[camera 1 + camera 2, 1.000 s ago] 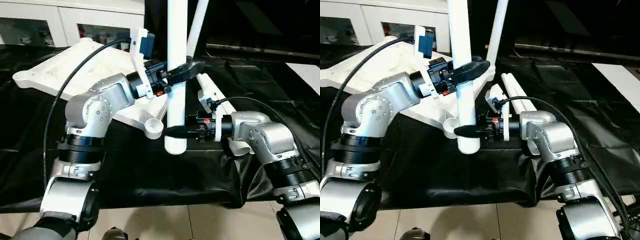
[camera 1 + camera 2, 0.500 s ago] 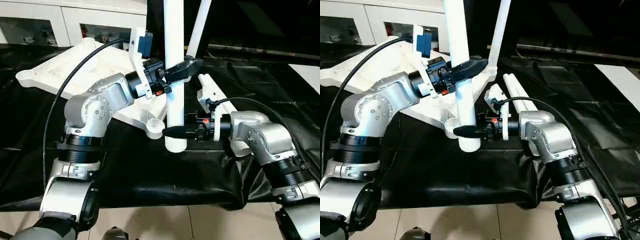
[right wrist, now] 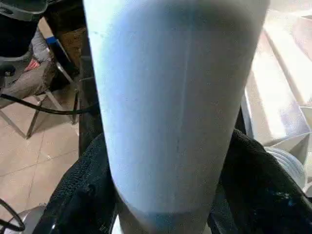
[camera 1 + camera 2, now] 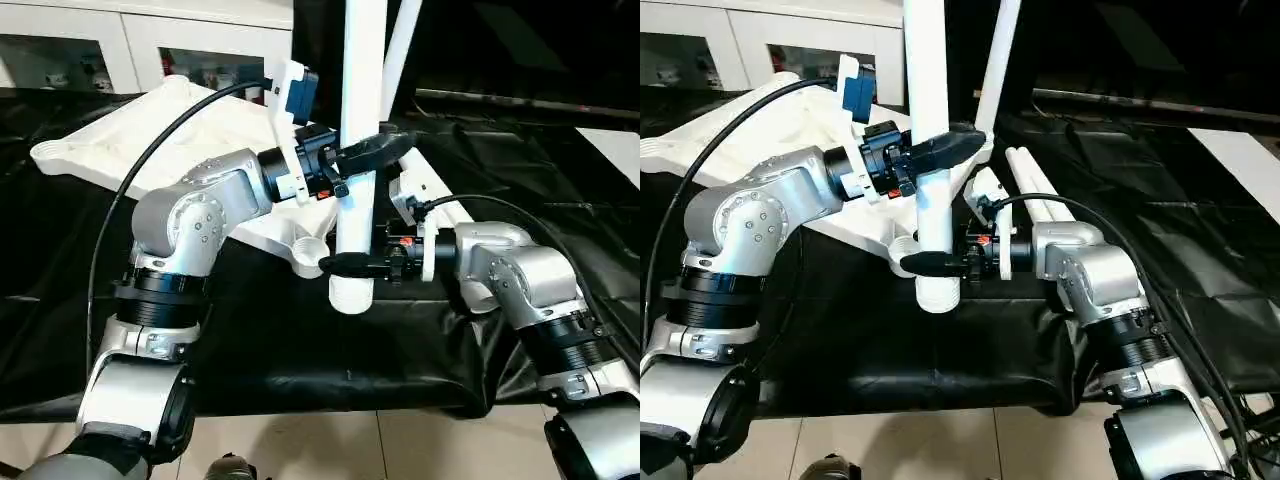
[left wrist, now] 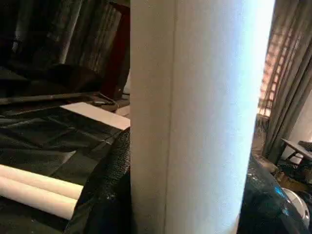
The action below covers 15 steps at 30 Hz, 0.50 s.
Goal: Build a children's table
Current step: Pick table leg
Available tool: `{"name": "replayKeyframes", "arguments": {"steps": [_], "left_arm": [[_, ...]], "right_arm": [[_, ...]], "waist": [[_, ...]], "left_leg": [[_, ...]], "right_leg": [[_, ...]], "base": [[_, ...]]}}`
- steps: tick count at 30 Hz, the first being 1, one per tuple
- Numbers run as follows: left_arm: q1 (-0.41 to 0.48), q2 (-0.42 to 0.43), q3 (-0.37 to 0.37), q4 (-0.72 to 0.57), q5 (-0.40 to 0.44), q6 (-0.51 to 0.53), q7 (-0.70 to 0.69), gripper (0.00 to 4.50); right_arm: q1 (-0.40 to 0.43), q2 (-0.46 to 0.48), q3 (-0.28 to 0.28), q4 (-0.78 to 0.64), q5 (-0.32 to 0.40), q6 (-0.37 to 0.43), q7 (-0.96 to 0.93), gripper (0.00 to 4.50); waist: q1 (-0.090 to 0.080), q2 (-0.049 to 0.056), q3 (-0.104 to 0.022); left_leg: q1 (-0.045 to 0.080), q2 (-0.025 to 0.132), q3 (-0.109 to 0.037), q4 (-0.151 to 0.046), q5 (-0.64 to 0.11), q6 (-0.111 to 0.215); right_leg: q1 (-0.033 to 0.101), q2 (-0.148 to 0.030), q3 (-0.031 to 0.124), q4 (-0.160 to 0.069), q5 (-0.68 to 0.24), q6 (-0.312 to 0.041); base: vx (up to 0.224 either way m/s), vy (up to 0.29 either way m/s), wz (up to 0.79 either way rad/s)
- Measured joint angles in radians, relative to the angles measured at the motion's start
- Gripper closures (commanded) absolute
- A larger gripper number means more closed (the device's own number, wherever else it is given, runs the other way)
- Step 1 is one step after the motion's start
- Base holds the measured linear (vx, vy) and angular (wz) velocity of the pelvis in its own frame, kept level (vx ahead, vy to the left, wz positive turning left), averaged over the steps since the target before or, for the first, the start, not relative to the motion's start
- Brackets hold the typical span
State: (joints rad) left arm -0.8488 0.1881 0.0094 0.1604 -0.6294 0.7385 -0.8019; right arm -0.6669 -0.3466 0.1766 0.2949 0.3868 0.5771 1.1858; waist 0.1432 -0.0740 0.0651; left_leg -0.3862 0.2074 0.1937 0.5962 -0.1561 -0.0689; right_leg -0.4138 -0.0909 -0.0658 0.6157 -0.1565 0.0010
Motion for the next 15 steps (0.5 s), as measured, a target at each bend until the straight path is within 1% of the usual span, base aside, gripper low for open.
{"name": "replayKeyframes", "arguments": {"steps": [15], "left_arm": [[0.003,0.002,-0.010,-0.018,-0.003,0.005,-0.023,2.73]], "right_arm": [[0.000,-0.010,0.017,-0.001,0.001,0.010,0.034,1.61]], "waist": [[-0.001,0.000,0.000]], "left_leg": [[0.000,0.000,0.000,0.000,0.000,0.000]], "right_leg": [[0.000,0.000,0.000,0.000,0.000,0.000]], "base": [[0.000,0.000,0.00]]}}
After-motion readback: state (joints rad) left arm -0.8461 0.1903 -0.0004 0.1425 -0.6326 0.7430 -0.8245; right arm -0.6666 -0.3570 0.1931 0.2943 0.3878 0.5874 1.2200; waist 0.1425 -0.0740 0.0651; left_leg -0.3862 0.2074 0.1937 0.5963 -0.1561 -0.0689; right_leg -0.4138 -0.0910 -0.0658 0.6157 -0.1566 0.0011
